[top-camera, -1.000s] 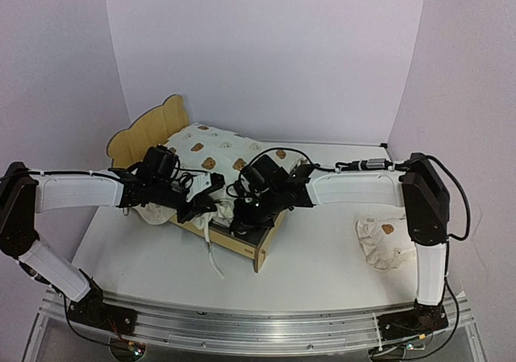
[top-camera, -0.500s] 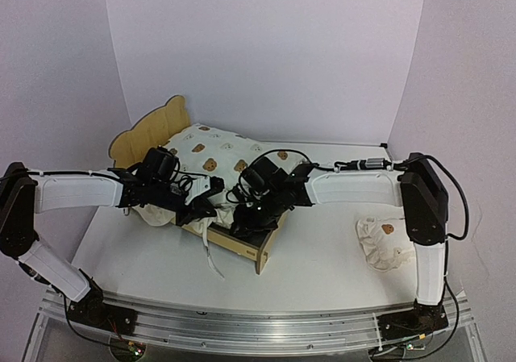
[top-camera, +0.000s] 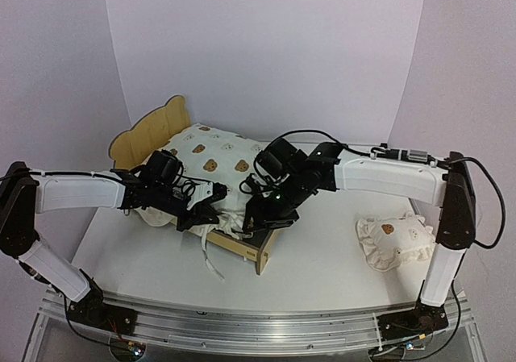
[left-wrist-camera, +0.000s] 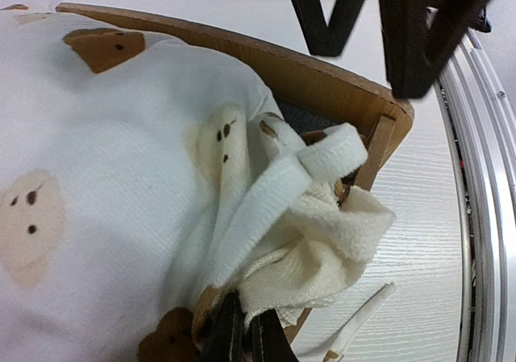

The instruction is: Set up the pet bed

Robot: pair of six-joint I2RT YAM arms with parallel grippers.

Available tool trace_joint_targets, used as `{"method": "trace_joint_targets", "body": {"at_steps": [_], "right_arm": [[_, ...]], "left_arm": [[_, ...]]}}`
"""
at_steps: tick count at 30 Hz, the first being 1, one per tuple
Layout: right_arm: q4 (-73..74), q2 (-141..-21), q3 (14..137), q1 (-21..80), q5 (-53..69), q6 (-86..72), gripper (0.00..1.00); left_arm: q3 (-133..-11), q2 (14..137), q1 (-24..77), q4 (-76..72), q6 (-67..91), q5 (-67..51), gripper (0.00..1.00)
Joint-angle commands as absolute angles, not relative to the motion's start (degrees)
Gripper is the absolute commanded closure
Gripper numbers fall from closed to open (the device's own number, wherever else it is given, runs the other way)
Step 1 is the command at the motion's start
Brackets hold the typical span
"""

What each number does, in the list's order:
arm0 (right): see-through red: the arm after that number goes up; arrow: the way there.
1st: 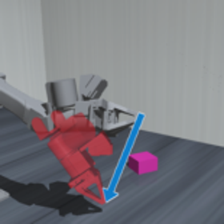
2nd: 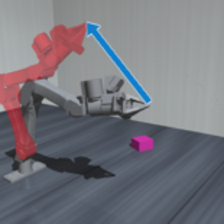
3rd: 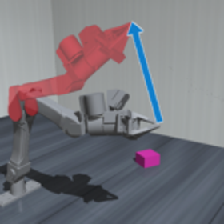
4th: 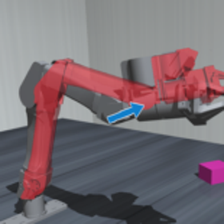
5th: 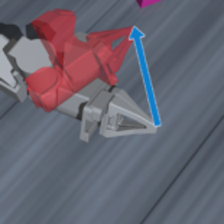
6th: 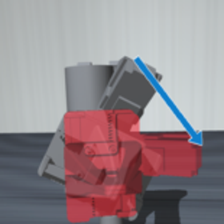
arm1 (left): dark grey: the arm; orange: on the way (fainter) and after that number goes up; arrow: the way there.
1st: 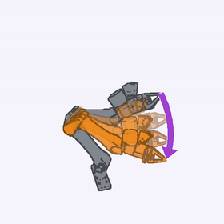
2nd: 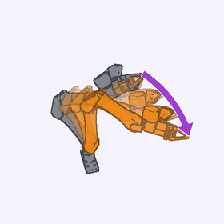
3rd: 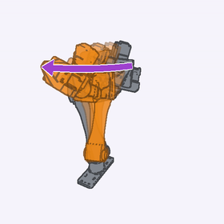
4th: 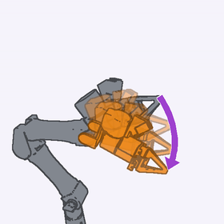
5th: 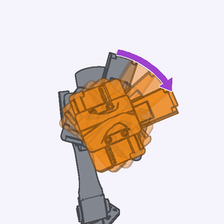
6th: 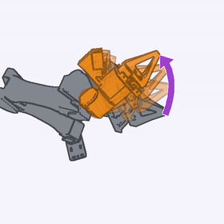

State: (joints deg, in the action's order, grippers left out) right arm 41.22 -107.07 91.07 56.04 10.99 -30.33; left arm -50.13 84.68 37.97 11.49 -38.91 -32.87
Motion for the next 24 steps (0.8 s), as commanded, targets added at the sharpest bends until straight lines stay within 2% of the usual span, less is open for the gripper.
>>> {"method": "trace_joint_targets", "body": {"at_steps": [1, 6, 10, 12, 17, 21, 24], "right_arm": [[44.8, -99.9, 87.0, 53.7, 1.3, -38.1, 0.44], [44.4, -101.7, 86.9, 52.3, -4.9, -43.6, 0.38], [44.6, -109.5, 93.4, 51.1, -3.5, -44.9, 0.38], [44.6, -111.1, 94.2, 50.6, -4.3, -45.9, 0.43], [45.2, -111.2, 91.6, 48.8, -7.0, -46.4, 0.6], [46.2, -110.6, 89.7, 47.0, -7.8, -45.8, 0.74], [46.8, -110.7, 89.1, 44.9, -7.7, -43.5, 0.83]], "left_arm": [[-52.3, 87.7, 40.2, 12.2, -38.0, -31.7, 0.97], [-52.7, 90.3, 40.7, 15.1, -41.3, -32.4, 0.95], [-55.7, 89.4, 40.6, 19.1, -41.5, -34.9, 0.87], [-57.6, 88.7, 40.6, 20.9, -41.0, -35.6, 0.81], [-60.9, 86.2, 38.7, 26.0, -40.2, -40.1, 0.52], [-63.7, 85.1, 37.8, 31.1, -42.8, -41.9, 0.38], [-64.4, 84.1, 37.3, 33.7, -44.6, -42.1, 0.32]]}}
